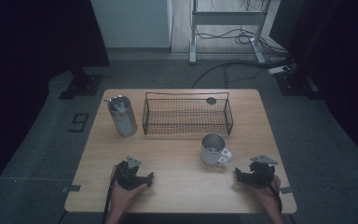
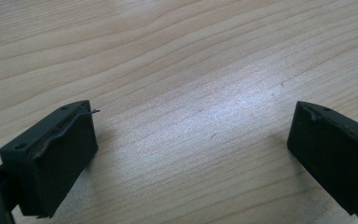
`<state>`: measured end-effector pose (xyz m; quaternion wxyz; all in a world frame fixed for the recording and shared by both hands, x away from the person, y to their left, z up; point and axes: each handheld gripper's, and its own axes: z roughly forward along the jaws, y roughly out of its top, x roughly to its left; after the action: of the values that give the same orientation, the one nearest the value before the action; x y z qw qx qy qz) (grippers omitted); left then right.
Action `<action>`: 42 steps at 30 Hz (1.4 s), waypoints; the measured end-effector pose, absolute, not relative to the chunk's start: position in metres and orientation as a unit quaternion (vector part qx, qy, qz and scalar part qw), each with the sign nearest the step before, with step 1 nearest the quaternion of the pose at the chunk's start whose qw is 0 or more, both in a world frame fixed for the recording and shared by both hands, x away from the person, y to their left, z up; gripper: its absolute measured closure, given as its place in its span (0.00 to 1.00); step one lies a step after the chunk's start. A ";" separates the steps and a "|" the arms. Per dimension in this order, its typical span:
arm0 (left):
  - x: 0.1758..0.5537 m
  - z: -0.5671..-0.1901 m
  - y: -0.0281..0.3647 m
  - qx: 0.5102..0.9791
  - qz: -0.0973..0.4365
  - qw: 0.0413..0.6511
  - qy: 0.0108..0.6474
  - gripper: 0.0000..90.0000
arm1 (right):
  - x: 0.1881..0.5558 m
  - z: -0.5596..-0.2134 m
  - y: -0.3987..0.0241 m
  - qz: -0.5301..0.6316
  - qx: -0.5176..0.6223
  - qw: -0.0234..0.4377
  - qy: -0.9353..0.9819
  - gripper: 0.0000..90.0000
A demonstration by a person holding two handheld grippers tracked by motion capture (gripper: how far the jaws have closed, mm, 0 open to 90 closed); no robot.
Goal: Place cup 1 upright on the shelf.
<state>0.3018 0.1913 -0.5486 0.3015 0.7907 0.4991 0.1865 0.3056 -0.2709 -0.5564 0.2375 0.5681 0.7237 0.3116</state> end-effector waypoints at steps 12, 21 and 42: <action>0.303 -0.549 0.192 0.793 0.185 0.301 0.496 0.01 | 0.306 -0.556 -0.271 0.317 0.565 0.239 0.724 0.06; 0.303 -0.548 0.193 0.793 0.185 0.304 0.495 0.03 | 0.306 -0.556 -0.271 0.317 0.567 0.240 0.721 0.07; 0.296 -0.522 0.215 0.760 0.177 0.361 0.511 0.07 | 0.306 -0.556 -0.270 0.316 0.571 0.242 0.718 0.08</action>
<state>0.2959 0.2151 -0.5218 0.3608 0.7602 0.5105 0.1770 0.3061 -0.2704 -0.5559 0.2419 0.5713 0.7177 0.3161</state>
